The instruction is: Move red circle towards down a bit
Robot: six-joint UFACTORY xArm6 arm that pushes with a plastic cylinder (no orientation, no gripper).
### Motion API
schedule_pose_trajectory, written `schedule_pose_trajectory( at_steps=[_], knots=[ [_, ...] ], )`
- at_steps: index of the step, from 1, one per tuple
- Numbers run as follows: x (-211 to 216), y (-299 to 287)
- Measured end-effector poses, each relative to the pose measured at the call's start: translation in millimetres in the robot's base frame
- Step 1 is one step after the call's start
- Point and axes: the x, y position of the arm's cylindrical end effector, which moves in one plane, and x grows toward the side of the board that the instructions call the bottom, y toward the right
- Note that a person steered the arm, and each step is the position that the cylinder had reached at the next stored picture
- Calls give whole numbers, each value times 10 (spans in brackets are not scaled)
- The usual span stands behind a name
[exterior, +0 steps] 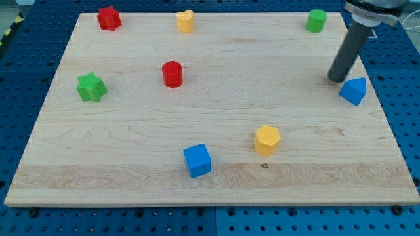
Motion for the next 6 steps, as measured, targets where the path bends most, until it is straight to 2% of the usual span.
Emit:
schedule_pose_trajectory(
  at_steps=[2, 5, 6],
  knots=[
    [-59, -771],
    [-62, -812],
    [60, -849]
  ],
)
